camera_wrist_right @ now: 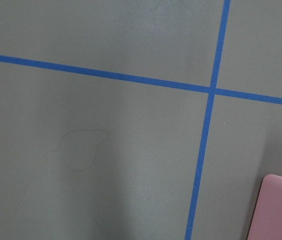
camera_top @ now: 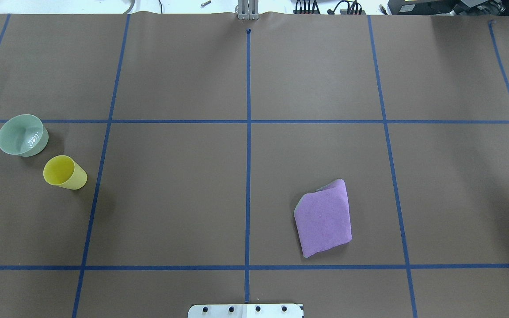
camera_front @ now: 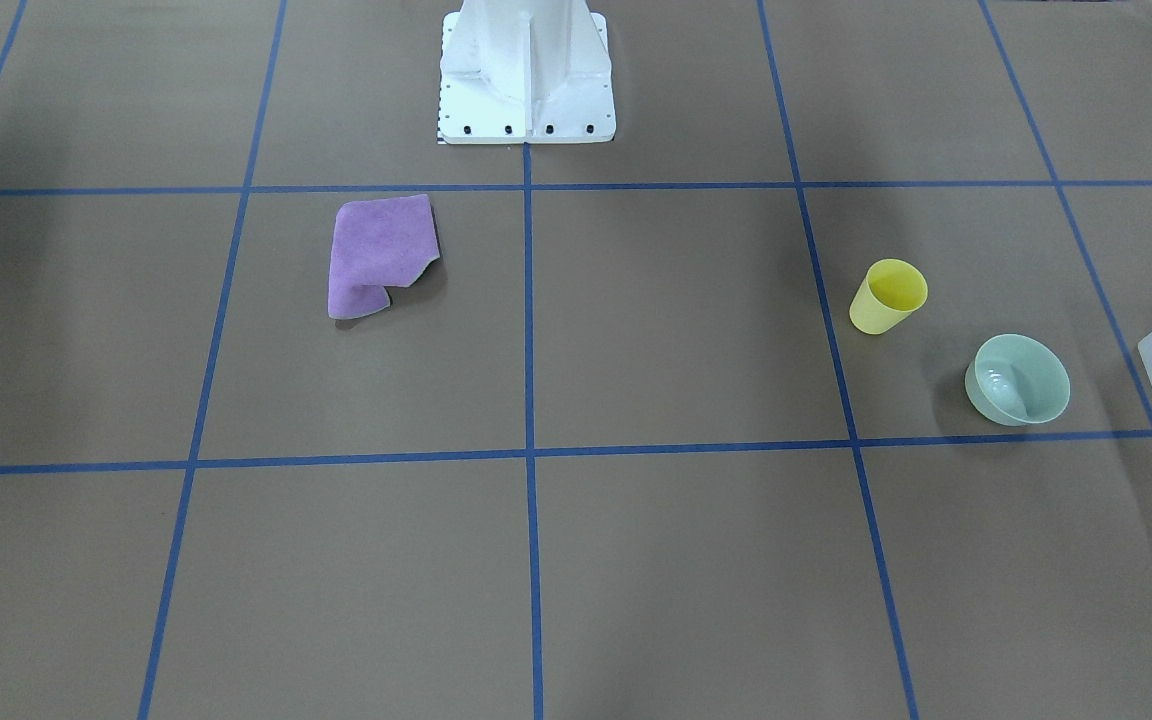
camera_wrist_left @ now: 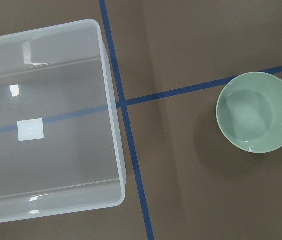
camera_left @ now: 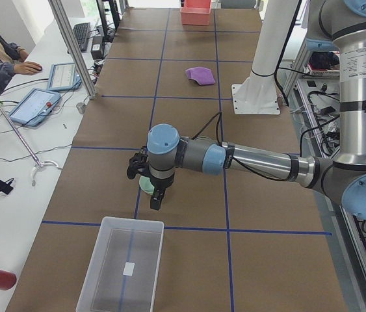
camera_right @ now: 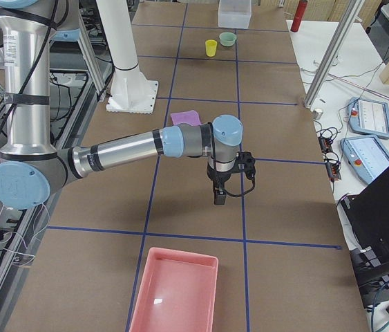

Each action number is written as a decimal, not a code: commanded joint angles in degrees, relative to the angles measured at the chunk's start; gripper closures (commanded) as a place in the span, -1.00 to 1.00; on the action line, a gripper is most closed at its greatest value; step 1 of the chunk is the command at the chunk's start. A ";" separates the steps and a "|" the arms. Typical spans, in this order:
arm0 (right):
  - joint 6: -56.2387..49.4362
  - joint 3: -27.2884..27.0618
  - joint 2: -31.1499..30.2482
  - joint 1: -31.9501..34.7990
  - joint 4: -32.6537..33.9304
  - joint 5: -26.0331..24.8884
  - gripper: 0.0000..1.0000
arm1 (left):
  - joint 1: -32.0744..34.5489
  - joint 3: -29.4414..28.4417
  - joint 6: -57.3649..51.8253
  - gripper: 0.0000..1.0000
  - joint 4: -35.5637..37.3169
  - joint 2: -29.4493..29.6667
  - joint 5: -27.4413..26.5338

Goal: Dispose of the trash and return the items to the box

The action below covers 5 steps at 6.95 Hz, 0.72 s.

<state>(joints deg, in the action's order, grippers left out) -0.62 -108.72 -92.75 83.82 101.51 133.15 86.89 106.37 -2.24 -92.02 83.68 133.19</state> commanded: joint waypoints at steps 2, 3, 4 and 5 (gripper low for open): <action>0.18 0.17 -0.15 0.03 0.00 0.00 -1.00 | -0.14 -0.28 -0.66 -0.96 -3.07 -0.10 1.62; 0.18 0.43 -0.06 0.03 0.00 -0.09 -1.00 | -0.14 0.41 -0.66 -0.96 -3.25 -0.80 1.63; 0.35 -0.35 -0.15 0.03 0.00 0.00 -1.00 | -0.14 -1.41 -1.01 -0.96 -3.51 -0.80 1.63; 0.44 -0.35 -0.15 0.03 0.00 -0.09 -1.00 | -0.58 -4.30 -0.66 -0.96 -7.69 1.03 1.63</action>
<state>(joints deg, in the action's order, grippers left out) -0.31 -108.83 -92.87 83.85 101.51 133.12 86.65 104.91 -3.05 -96.28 83.37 134.77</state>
